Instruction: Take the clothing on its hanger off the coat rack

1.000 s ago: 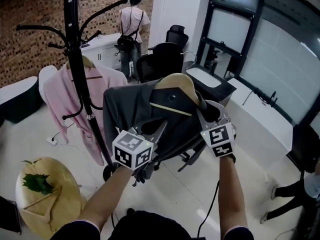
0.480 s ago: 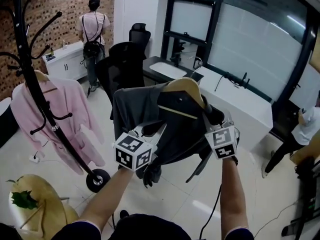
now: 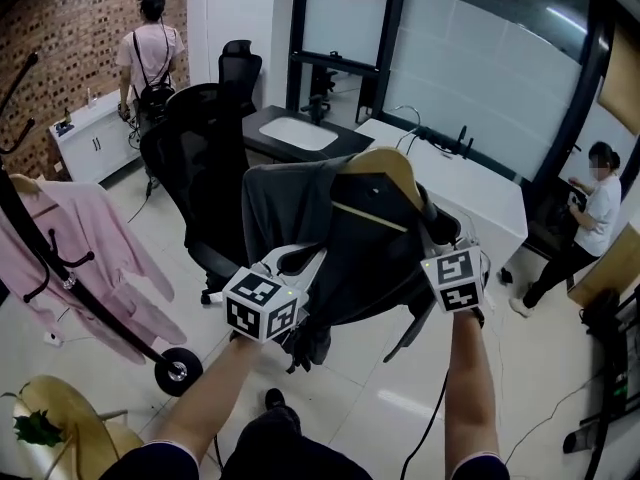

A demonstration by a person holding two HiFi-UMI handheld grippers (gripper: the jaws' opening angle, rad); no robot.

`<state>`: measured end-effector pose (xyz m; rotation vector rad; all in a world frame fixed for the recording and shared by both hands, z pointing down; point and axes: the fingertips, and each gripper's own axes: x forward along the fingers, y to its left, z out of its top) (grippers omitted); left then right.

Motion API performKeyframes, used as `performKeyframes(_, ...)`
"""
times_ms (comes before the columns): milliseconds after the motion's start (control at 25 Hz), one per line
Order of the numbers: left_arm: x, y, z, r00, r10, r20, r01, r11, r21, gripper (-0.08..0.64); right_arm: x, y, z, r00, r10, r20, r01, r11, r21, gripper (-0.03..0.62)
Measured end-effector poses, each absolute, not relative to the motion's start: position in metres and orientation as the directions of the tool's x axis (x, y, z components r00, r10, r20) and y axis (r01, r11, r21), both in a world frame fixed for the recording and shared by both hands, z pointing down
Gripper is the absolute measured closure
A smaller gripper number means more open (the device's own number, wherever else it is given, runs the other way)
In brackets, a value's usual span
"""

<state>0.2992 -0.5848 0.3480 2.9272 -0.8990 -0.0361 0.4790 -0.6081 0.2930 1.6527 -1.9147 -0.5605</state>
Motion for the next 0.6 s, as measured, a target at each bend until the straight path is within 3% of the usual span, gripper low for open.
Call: performKeyframes(600,0.318,-0.757,0.353,0.820,-0.572,-0.013,-0.567,-0.816,0.107,0.548,0.514,-0.765,0.278,-0.082,-0.991,0.102,-0.778,0.128,0.615,0.486)
